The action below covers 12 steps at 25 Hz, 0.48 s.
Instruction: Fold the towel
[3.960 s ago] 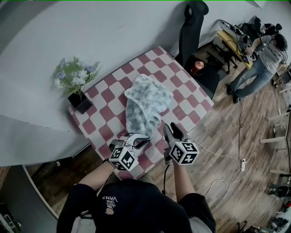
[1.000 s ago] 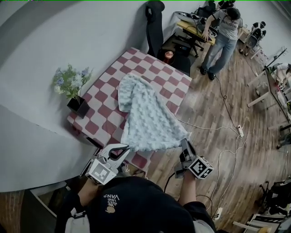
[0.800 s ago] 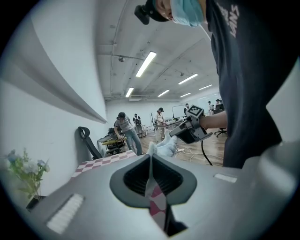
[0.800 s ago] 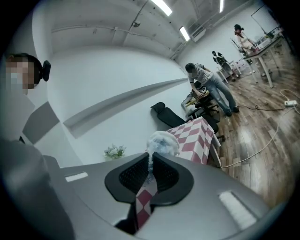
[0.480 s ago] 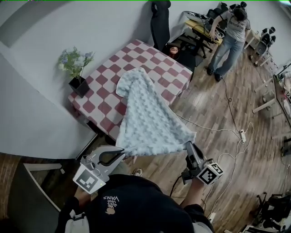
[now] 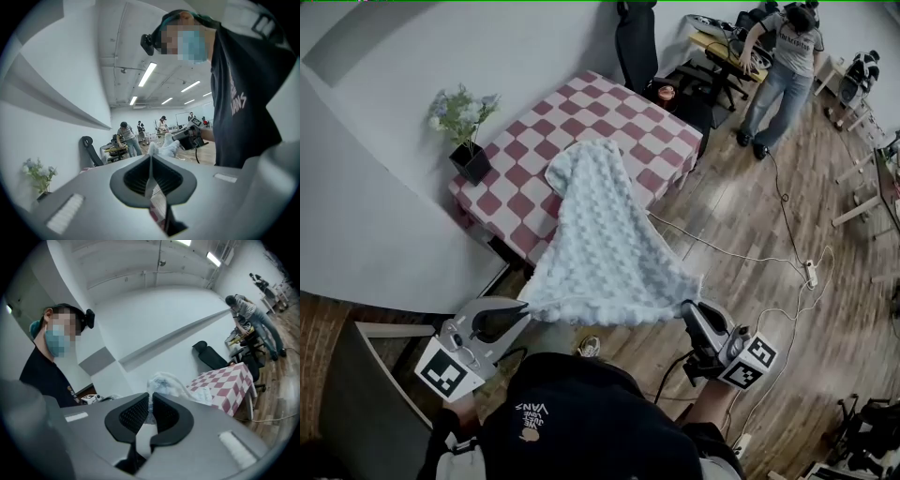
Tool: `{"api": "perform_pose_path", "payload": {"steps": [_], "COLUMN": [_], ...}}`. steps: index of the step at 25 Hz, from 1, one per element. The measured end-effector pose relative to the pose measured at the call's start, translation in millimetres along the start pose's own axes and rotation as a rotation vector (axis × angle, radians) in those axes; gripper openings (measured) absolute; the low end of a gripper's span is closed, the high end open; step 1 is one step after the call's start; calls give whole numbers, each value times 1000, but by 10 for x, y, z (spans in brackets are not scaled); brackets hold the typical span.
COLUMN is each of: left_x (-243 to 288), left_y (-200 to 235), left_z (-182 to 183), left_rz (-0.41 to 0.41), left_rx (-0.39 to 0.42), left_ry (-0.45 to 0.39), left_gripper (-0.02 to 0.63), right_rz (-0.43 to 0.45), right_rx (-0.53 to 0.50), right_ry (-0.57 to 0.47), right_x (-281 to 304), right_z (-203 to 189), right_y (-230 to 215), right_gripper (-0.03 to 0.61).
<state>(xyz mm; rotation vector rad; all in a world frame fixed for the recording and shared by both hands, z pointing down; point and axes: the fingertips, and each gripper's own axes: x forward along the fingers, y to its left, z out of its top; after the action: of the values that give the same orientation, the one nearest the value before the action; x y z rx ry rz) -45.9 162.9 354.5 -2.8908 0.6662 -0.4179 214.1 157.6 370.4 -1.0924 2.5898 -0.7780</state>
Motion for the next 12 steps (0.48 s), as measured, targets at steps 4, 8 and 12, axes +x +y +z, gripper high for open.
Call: {"api": "perform_pose_path", "payload": {"steps": [4,8,12], "left_x": [-215,-100,277], "left_y": [105,286,694], "left_z": [103,-137,-444], "left_rz": [-50,-69,5], "left_rx": [-67,-91,-201], "left_ry": [-38,20,-16], "left_gripper": [12,14,14], "right_rz": [92,45,-95], "right_rx": [-35,-14,9], "right_ry": [1,-47,-37], "right_x": [57,216,524], "right_z": [89,235,216], "right_y": [228,43,-396], "right_gripper": [26,26,26]}}
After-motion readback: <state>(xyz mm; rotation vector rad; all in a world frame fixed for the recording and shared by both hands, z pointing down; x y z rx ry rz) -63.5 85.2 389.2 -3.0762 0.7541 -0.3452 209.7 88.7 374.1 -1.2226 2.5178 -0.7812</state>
